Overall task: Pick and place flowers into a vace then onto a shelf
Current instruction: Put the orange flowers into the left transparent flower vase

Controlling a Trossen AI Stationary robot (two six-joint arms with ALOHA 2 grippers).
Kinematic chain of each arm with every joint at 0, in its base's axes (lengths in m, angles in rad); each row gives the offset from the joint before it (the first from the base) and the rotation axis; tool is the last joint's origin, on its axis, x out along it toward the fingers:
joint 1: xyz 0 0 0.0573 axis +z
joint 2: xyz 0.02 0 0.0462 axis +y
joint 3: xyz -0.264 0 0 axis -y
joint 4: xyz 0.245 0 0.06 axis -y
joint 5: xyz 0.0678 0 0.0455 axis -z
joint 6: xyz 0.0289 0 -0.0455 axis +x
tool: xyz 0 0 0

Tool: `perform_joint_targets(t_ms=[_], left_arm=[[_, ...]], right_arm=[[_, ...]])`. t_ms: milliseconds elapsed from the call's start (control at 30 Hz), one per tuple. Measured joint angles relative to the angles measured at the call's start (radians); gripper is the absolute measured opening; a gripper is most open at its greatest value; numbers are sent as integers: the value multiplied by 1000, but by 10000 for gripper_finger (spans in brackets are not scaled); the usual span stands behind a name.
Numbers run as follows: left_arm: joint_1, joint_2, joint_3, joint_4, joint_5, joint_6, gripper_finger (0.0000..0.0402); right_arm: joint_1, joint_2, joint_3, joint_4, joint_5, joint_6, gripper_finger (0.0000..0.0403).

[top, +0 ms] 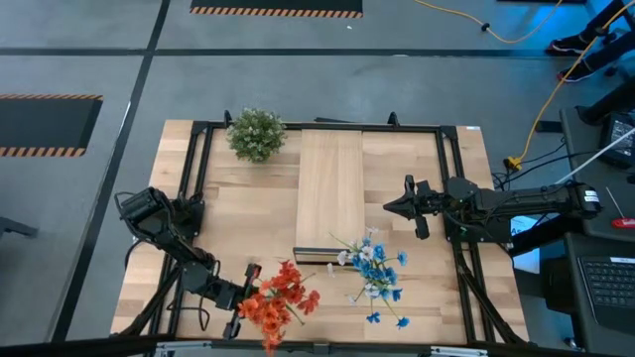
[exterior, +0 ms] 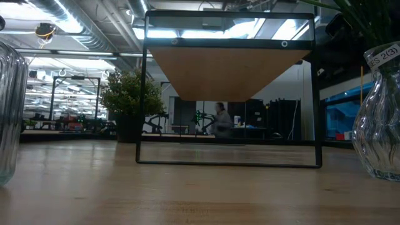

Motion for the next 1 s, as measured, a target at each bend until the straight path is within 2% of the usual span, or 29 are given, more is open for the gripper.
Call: perform_joint_targets(t_ms=[133,633,867,1000], left_arm=[[0,0,0,0,-47,-2,53],[-16,0,0,0,-111,-32,142],[-46,0,0,-2,-210,-30,188],[-74,-1,0,-5,-223,-20,201]], right_arm=[[0,0,0,0,0,0,1],[0,0,0,0,0,0,1],[0,0,0,0,0,0,0],[0,0,0,0,0,0,0]])
